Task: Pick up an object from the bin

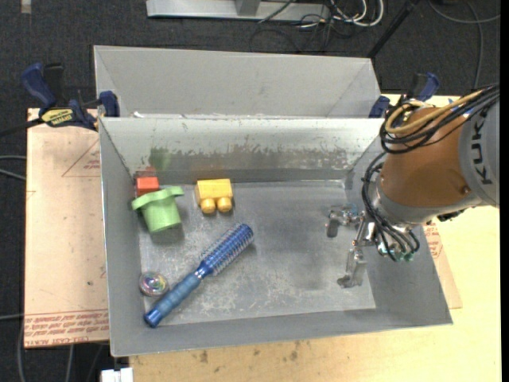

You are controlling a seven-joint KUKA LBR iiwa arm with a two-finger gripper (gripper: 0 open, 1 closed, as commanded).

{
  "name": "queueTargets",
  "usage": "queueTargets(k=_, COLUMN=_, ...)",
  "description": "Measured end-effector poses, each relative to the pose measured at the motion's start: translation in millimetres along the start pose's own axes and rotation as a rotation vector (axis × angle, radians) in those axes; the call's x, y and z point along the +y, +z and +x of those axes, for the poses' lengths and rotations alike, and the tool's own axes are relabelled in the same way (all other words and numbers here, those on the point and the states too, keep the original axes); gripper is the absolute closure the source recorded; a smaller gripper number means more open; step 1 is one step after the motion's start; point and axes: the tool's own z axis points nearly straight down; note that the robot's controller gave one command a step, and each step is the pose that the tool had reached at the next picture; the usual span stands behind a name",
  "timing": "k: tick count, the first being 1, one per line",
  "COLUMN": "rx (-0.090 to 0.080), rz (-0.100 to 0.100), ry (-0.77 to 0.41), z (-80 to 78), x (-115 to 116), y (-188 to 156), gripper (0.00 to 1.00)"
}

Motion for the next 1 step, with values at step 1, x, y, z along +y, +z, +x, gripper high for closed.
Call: queueTargets(k=1, rx=-0.01, rz=0.0, ry=0.065, z=-88.8, x=-7.2, y=74.6, gripper=0.0)
